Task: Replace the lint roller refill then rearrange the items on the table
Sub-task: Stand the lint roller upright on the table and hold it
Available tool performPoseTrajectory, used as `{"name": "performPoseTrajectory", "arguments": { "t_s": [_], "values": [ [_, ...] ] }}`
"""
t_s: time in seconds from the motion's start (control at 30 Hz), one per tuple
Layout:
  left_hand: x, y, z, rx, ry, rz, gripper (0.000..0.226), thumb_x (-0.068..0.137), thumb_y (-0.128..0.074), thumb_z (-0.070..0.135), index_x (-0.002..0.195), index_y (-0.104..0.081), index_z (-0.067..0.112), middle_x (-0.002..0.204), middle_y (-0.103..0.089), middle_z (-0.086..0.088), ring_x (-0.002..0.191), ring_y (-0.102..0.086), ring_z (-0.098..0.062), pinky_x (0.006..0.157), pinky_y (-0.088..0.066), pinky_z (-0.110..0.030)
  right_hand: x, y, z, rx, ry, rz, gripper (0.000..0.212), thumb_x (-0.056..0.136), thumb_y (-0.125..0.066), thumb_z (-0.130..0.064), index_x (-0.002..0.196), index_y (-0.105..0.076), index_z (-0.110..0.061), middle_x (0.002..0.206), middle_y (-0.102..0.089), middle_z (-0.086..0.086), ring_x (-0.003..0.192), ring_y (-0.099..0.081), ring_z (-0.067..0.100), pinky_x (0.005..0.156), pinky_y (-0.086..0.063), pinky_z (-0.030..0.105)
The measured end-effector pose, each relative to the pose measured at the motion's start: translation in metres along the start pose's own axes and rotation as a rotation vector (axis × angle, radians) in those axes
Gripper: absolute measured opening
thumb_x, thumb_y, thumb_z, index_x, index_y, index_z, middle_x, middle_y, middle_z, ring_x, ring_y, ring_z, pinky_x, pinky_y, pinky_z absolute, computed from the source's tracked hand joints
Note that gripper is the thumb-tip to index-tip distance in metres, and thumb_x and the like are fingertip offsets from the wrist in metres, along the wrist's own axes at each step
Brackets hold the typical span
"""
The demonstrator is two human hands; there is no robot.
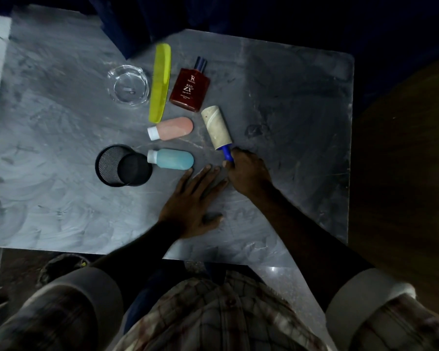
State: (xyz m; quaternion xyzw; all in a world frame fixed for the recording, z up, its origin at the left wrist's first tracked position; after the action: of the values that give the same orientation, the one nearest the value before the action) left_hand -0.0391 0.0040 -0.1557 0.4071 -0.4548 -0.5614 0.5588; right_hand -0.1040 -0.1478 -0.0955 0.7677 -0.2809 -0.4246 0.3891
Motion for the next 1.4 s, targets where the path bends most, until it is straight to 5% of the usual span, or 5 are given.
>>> {"name": "performPoseTrajectory", "arguments": {
  "t_s": [0.63,0.83,1.03,1.23,1.4],
  "values": [
    [0.002,0.006,0.002,0.02,0.024,-0.054,0.098,0.096,-0.051,0.076,0.176,-0.019,0.029,0.186,-0.014,-0.006,0.174,-0.012,-0.029,0.139,-0.012,-0.058,-0.012,0.045,0.14,0.318,-0.413,0.228,0.033,0.097,-0.063,-0.033,0.108,-0.07,-0.002,0.117,-0.071,0.023,0.111,-0.066,0.037,0.095,-0.049,0.039],
    [0.002,0.009,0.004,0.019,0.021,-0.045,0.097,0.096,-0.051,0.075,0.176,-0.021,0.028,0.186,-0.014,-0.005,0.173,-0.014,-0.03,0.138,-0.015,-0.059,-0.045,0.047,0.2,0.607,-0.601,0.304,0.037,0.098,-0.066,-0.024,0.124,-0.064,0.002,0.126,-0.066,0.026,0.121,-0.062,0.039,0.108,-0.047,0.048],
    [0.002,0.007,0.003,0.039,0.028,-0.069,0.097,0.096,-0.05,0.076,0.175,-0.023,0.027,0.186,-0.017,-0.007,0.173,-0.014,-0.029,0.139,-0.013,-0.058,-0.072,0.052,0.236,0.602,-0.728,0.306,0.051,0.099,-0.062,-0.035,0.143,-0.053,-0.01,0.142,-0.059,0.016,0.13,-0.056,0.033,0.098,-0.042,0.034],
    [0.001,0.009,0.003,0.016,0.026,-0.06,0.096,0.096,-0.052,0.074,0.175,-0.024,0.027,0.186,-0.016,-0.006,0.174,-0.013,-0.029,0.139,-0.014,-0.059,-0.067,0.053,0.232,0.578,-0.704,0.282,0.05,0.1,-0.062,-0.032,0.141,-0.054,-0.004,0.142,-0.059,0.019,0.13,-0.057,0.035,0.108,-0.043,0.041],
    [0.001,0.01,0.003,0.006,0.03,-0.064,0.096,0.096,-0.052,0.073,0.175,-0.023,0.027,0.186,-0.016,-0.007,0.174,-0.012,-0.03,0.138,-0.015,-0.06,-0.049,0.055,0.204,0.484,-0.562,0.263,0.032,0.1,-0.062,-0.023,0.116,-0.066,0.004,0.119,-0.067,0.027,0.114,-0.062,0.037,0.108,-0.044,0.043]
  ]
}}
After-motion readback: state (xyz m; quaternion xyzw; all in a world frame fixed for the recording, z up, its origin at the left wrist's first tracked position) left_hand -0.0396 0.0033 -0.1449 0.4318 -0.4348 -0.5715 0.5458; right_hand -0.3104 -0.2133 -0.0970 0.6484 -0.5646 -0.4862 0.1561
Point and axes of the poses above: each hand's wrist, its own x-axis towards the middle knuckle, its own y-axis out of the back of the hand, z = x × y, the point moved 9 cm from there along x, towards the middle knuckle
